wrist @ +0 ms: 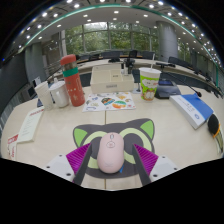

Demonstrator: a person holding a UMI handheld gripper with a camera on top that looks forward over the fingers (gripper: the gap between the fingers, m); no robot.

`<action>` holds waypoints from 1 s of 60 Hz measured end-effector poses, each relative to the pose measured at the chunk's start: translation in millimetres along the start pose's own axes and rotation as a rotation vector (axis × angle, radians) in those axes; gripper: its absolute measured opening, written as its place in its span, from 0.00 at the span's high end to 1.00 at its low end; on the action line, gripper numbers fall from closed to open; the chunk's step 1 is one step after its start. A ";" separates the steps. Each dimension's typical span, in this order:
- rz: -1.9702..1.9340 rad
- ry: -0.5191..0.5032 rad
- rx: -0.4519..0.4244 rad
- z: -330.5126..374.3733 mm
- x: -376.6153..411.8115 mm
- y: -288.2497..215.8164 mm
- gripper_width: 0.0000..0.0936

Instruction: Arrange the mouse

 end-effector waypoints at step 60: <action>0.110 0.126 -0.140 436.9 85.1 58.4 0.09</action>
Point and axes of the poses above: the point between the fingertips, and its own axes, seen from behind it with the camera up: x to the left, y down, z backward, against the way the camera looks, the point moved 9 cm from there along z, backward, against the way the camera looks, and after that the axes turned 6 degrees about z, right-handed, at the moved point
